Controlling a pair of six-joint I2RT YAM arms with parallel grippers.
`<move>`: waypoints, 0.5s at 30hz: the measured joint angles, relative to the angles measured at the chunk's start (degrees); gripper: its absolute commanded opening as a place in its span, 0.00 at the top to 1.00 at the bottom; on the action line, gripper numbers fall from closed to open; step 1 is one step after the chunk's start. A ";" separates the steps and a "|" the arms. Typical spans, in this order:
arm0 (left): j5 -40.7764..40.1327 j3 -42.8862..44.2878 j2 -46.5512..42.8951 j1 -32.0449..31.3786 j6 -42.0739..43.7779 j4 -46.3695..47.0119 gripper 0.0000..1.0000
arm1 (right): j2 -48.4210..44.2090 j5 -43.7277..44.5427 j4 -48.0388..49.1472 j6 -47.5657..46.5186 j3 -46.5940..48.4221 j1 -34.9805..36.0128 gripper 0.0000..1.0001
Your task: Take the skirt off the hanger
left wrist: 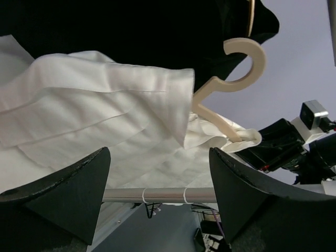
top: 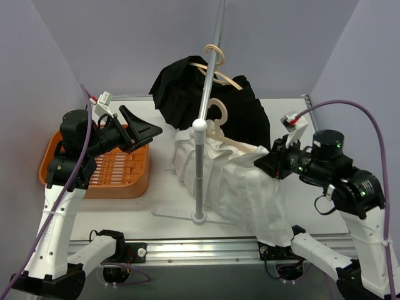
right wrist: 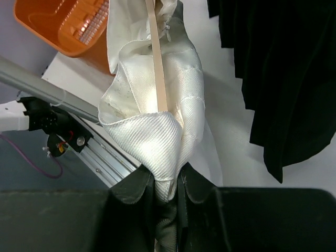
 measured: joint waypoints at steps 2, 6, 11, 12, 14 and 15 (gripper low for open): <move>-0.28 -1.03 0.59 -0.09 -2.19 0.26 0.17 | 1.97 -0.74 0.28 -0.20 -1.14 0.00 1.00; -0.52 -1.70 2.12 -0.13 -7.67 0.46 0.18 | 6.14 -2.21 3.04 -0.42 -3.76 0.00 1.00; -0.72 -1.75 3.02 -0.13 -14.86 1.46 0.18 | 9.88 -3.39 7.76 -0.44 -4.09 0.90 1.00; -0.83 -1.73 3.08 -0.13 -16.11 1.77 0.18 | 10.49 -3.52 8.59 -0.44 -4.09 1.25 1.00; -1.11 -1.75 3.08 -0.22 -18.82 2.69 0.18 | 11.89 -3.65 9.84 -0.68 -4.00 2.25 1.00; -1.27 -1.84 3.08 -0.26 -20.17 3.52 0.18 | 12.68 -3.50 10.32 -0.90 -3.91 3.15 1.00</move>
